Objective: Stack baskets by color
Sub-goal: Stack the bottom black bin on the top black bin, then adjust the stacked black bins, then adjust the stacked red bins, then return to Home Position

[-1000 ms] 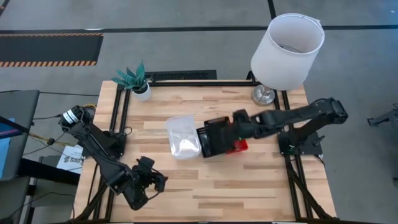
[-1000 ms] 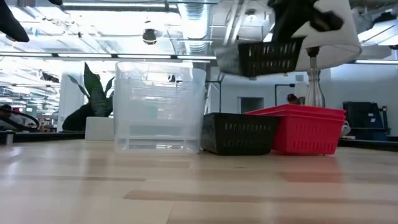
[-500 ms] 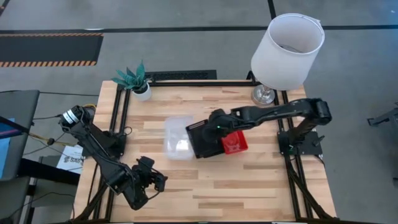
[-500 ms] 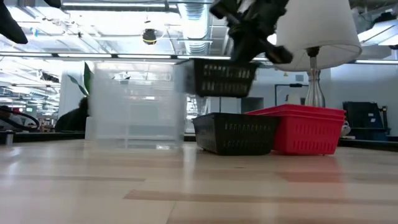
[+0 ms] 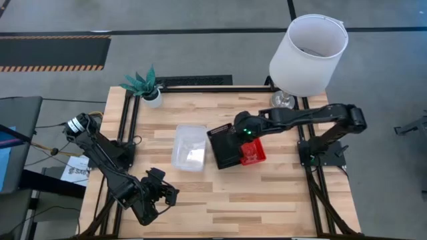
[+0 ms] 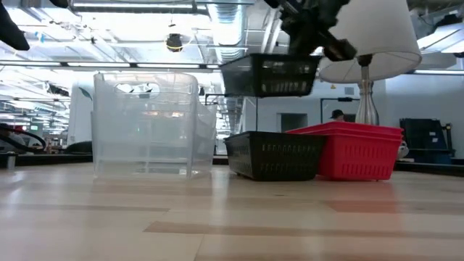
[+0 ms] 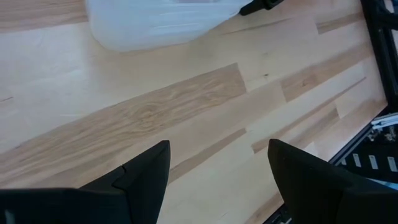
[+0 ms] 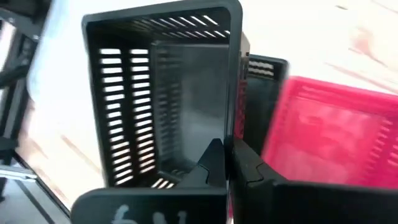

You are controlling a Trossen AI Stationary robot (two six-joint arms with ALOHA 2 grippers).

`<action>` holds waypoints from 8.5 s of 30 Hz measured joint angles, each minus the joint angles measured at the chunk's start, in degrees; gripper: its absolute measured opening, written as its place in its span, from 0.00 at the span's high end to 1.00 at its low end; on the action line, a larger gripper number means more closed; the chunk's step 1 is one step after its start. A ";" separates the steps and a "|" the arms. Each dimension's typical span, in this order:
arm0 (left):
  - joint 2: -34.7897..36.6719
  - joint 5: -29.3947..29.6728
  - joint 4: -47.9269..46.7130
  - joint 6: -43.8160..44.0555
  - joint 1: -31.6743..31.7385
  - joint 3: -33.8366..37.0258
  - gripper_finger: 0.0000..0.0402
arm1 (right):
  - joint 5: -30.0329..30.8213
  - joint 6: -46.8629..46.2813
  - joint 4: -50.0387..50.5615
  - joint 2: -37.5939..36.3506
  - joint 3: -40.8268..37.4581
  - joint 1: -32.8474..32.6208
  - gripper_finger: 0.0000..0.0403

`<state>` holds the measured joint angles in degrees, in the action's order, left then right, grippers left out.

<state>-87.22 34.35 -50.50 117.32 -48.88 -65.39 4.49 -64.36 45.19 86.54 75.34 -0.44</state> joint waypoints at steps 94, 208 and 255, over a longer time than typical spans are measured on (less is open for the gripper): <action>0.00 -0.57 0.45 1.49 0.00 0.00 0.36 | -12.56 1.57 -12.61 9.88 -10.02 0.91 0.71; 0.00 -0.96 0.21 0.13 1.77 -0.02 0.36 | -3.45 0.29 0.98 18.93 1.31 -7.16 0.98; 12.86 -5.30 0.48 -42.40 10.29 -10.84 0.36 | 9.40 16.50 22.56 -12.33 7.71 -14.64 0.94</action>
<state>-74.36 29.04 -50.02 74.91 -38.59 -76.23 13.88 -47.86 67.75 74.21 83.05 -15.07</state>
